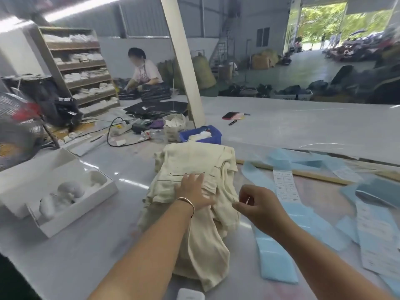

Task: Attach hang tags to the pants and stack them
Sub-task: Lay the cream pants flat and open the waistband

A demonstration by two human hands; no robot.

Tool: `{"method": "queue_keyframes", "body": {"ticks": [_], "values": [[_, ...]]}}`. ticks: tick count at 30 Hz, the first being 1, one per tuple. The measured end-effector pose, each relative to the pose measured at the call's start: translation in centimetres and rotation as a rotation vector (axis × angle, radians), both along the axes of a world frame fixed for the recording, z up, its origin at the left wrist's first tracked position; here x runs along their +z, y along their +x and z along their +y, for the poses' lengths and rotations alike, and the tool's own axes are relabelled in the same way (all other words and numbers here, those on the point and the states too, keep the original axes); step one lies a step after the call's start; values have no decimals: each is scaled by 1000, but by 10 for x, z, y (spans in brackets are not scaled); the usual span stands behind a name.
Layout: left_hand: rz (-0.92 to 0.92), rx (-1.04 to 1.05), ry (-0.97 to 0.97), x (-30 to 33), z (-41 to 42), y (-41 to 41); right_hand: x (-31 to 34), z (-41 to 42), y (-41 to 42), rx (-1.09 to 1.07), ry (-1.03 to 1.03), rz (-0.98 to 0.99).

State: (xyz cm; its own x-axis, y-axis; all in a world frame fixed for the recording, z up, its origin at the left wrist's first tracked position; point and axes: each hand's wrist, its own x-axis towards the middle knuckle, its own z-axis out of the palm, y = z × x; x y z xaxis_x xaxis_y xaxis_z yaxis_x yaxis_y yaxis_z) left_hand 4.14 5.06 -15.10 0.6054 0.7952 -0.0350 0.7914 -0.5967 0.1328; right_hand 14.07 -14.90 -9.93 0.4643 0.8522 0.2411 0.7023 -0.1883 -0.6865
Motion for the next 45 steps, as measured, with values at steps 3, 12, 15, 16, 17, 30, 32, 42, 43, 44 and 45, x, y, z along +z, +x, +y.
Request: {"method": "queue_keyframes", "body": {"ticks": [3, 12, 15, 16, 17, 30, 32, 42, 43, 44, 45], "values": [[152, -12, 68, -22, 15, 21, -10, 25, 11, -39, -89, 6], [-309, -158, 159, 47, 64, -21, -30, 83, 37, -121, -158, 527], [-359, -262, 251, 74, 48, -38, -31, 108, 39, -98, -47, 1056], [-364, -319, 275, 78, 40, -45, -31, 117, 38, -68, -23, 1229], [-348, -384, 256, 80, 30, -51, -30, 125, 35, -20, -8, 1366], [-840, 379, -549, -2, 119, -88, -29, 138, 22, 235, 75, 1314], [-1051, 391, -760, -9, 127, -87, -38, 129, 29, 348, 141, 1515], [-1510, 286, -1272, 13, 153, -78, -18, 161, 40, 245, 152, 1439], [-1536, 243, -1273, 20, 151, -83, -17, 158, 44, 255, 122, 1422], [-1558, 212, -1256, 28, 148, -87, -15, 155, 47, 268, 108, 1400], [-1569, 193, -1227, 37, 144, -91, -12, 152, 50, 277, 114, 1382]]}}
